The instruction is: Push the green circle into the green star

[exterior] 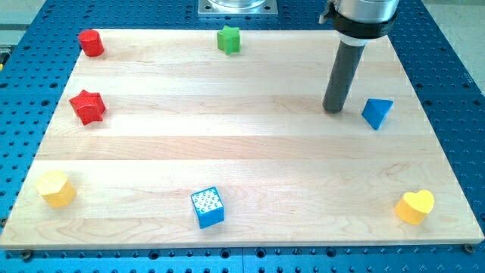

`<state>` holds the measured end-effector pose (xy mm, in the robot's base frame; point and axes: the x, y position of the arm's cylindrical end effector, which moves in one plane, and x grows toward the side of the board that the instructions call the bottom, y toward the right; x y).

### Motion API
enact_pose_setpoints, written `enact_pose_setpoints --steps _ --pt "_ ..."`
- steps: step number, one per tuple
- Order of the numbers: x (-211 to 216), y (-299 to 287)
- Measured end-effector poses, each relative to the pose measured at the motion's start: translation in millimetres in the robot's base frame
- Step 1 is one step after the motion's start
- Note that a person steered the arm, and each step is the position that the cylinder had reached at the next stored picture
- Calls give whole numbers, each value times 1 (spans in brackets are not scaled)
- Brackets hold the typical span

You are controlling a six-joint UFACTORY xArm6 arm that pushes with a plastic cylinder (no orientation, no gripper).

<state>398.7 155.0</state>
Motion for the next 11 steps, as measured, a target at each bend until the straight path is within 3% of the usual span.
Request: enact_pose_setpoints --steps 2,4,6,7,8,9,10,11 --pt "-11 12" --pt "-89 104" --pt "-169 108" --pt "-174 96" --pt "-167 22" --pt "-165 -16" --pt "-179 -5" --pt "-179 -93"
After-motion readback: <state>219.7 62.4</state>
